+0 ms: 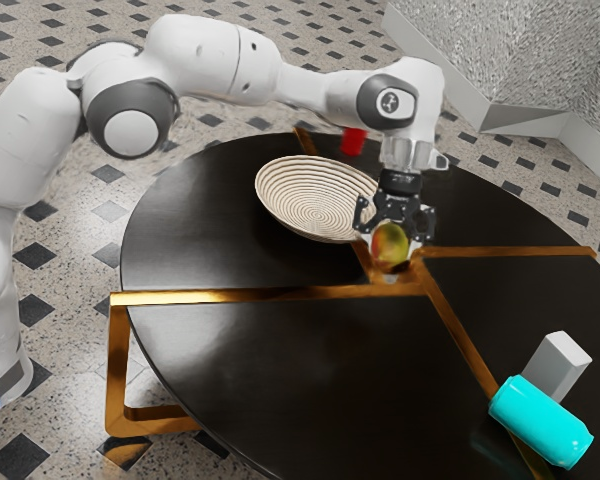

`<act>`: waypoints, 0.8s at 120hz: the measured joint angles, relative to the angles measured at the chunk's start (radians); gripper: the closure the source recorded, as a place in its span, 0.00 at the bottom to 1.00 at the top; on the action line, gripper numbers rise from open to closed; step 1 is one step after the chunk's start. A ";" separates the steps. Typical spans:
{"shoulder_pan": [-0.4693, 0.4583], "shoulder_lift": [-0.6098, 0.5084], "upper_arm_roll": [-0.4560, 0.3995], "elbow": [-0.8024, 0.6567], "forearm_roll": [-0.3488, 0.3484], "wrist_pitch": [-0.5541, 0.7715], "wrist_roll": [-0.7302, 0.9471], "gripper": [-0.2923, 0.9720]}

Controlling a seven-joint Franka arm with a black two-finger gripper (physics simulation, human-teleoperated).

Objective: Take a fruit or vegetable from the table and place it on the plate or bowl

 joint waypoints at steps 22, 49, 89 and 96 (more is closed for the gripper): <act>0.077 -0.183 0.111 -0.139 0.059 0.024 -0.009 0.45; 0.190 -0.139 0.119 -0.153 0.065 0.036 -0.004 0.45; 0.207 -0.157 0.144 -0.153 0.035 0.046 0.011 0.26; 0.150 -0.211 0.157 -0.134 0.053 0.054 -0.023 0.25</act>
